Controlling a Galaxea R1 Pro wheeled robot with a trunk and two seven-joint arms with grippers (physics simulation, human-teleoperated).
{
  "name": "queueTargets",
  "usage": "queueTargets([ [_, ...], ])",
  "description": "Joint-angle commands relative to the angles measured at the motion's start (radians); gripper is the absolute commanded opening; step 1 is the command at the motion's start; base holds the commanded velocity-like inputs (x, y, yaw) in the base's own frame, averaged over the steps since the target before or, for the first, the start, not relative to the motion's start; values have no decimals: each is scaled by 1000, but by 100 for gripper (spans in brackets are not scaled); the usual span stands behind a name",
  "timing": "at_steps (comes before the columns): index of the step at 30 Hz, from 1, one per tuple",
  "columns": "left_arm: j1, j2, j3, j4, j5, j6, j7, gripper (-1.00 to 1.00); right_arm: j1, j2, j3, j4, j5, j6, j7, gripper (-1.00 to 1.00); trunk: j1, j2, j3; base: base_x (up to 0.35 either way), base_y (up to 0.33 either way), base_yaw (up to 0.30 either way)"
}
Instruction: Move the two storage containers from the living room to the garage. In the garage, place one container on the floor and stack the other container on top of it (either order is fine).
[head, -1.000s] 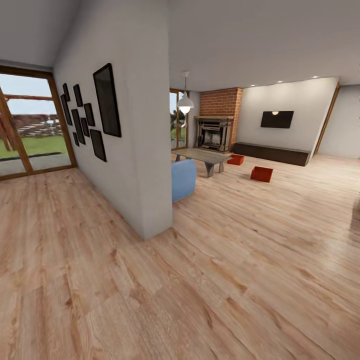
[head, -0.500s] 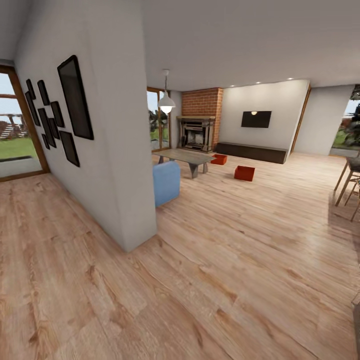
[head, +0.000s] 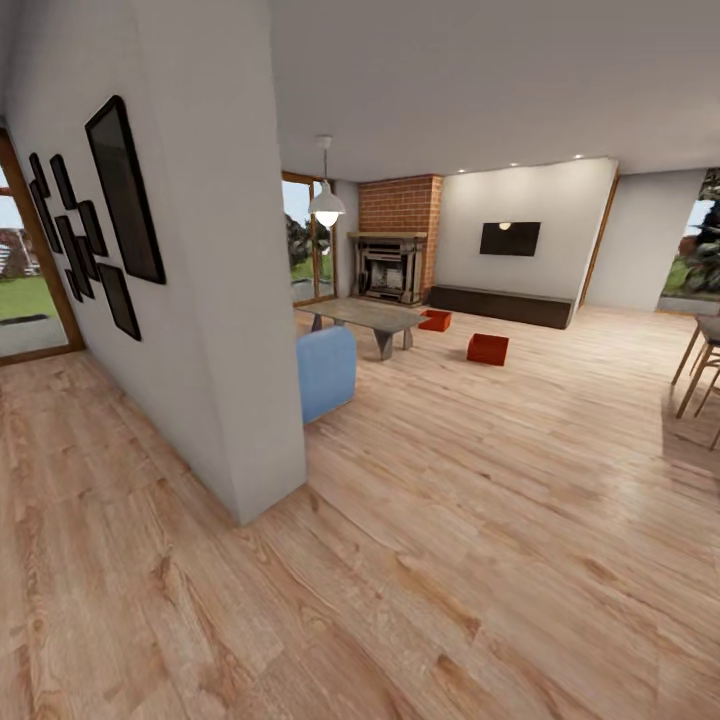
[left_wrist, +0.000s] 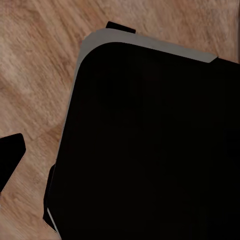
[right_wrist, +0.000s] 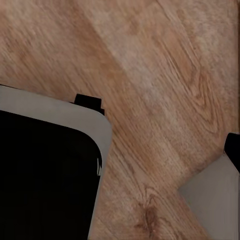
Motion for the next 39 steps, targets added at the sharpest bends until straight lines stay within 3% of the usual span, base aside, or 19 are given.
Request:
queueTargets([
  [1,0,0,0,0,4,-2,0,100,-1,0,4,3,9,-4,-6,100,1,0,-1,324,0,-44],
  [39,0,1,0,0,4,-1,0,100,-1,1,4,2,10,-4,-6,100,1,0,-1,325,0,-266],
])
